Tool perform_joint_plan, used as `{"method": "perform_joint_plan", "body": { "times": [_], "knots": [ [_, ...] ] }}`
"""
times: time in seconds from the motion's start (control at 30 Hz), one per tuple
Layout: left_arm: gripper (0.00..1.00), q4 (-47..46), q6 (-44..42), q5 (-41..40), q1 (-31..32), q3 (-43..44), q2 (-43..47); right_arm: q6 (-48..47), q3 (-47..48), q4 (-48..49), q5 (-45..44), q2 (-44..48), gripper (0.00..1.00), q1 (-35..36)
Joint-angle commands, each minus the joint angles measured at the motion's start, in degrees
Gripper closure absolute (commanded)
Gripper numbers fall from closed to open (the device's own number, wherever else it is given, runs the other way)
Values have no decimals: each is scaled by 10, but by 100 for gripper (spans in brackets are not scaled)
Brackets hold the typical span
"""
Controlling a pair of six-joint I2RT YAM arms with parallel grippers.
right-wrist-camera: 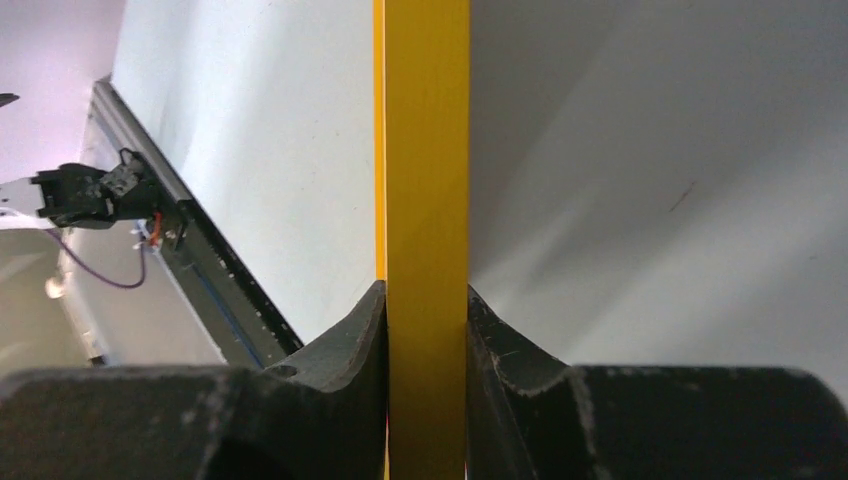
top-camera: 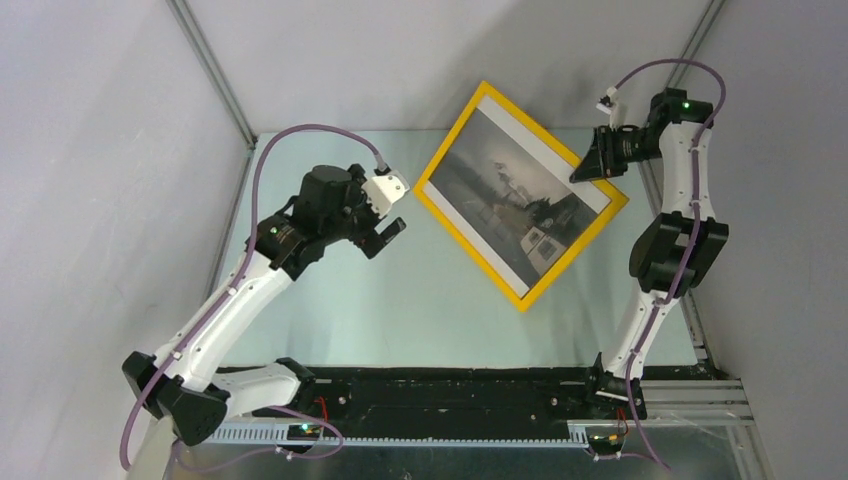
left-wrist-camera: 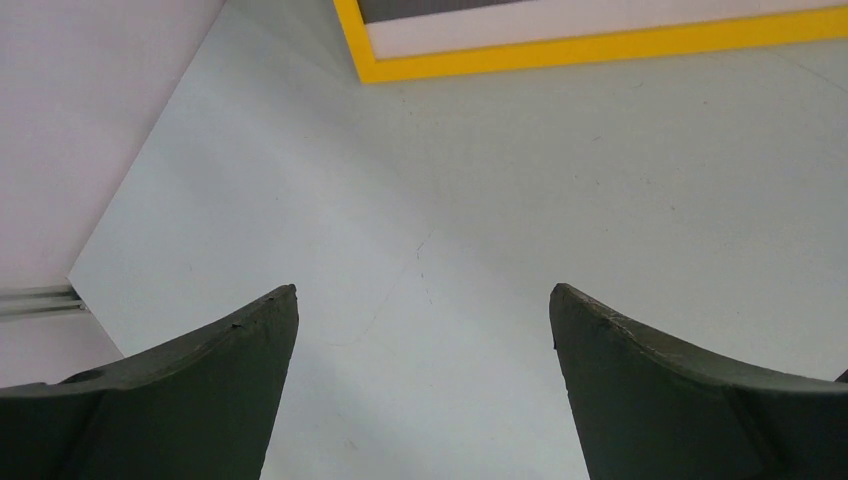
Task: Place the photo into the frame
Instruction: Turn over the photo frame at the center of the board.
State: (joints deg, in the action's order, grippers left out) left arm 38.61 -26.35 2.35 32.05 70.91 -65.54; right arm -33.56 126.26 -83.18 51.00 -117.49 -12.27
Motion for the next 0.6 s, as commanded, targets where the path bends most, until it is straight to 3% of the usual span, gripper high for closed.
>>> {"method": "perform_joint_plan", "body": {
  "times": [0.0, 0.3, 0.57],
  "knots": [
    [0, -16, 11, 13, -4, -2, -7, -91, -31, -32, 15, -33, 100, 8],
    [0, -16, 8, 5, -3, -5, -28, -168, -38, -47, 29, -135, 100, 34],
    [0, -15, 5, 0, -3, -8, -47, -186, -14, -38, -27, -205, 98, 78]
  ]
}}
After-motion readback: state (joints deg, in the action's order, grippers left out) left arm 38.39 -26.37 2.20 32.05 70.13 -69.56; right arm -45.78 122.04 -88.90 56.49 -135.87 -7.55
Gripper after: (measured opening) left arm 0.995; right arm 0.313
